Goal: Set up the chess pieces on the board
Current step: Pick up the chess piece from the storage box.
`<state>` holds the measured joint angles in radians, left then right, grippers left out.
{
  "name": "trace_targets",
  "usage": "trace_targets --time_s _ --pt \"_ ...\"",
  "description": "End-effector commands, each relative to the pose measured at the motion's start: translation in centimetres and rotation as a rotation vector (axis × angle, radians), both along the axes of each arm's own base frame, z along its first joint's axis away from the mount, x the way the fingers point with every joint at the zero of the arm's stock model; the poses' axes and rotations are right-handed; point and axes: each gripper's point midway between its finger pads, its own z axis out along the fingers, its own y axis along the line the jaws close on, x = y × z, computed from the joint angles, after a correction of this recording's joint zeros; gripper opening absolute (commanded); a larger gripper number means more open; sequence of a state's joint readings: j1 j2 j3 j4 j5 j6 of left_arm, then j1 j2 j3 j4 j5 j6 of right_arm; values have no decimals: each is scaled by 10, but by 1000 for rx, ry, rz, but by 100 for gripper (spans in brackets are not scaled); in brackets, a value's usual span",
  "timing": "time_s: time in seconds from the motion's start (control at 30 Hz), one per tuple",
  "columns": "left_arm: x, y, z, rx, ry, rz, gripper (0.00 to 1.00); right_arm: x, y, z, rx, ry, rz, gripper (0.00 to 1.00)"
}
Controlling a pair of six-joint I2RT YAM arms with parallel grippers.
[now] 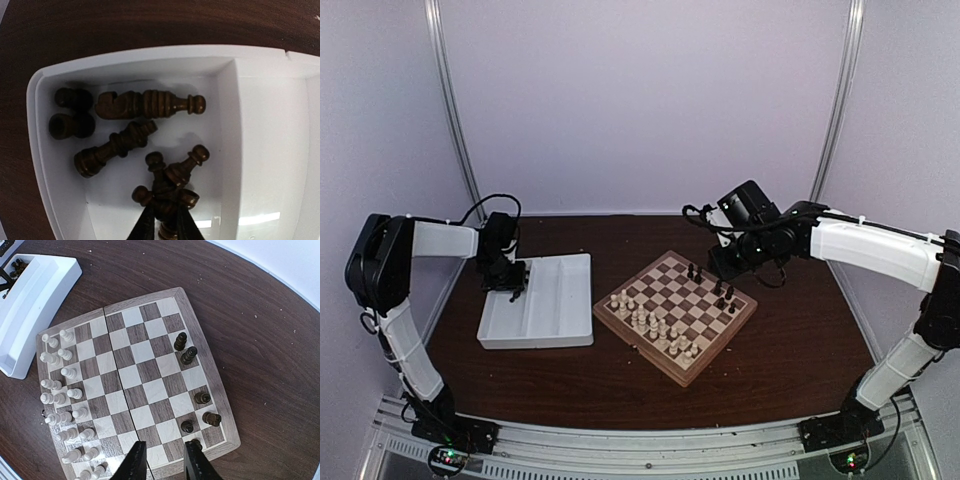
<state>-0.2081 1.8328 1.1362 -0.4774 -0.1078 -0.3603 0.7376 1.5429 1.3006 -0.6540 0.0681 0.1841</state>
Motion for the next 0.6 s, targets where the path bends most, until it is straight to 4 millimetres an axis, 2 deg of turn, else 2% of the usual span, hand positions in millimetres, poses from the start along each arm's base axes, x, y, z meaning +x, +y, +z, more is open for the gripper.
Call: trace_targets --time_s 0.0,0.13,0.27,0.43,0.57 --pt "-44 4 -16 -40 70 46 19 1 6 6 30 -6 2 29" --pt "-55 3 -12 -66 39 47 23 -2 6 7 44 -3 4 29" --pt "-64 0 -22 -80 74 28 24 -5 5 9 63 -7 2 29" --pt "-70 -4 -31 -100 106 16 19 -11 6 8 94 11 3 29" --pt "-73 -8 -17 -137 62 -2 12 -18 14 7 138 38 30 30"
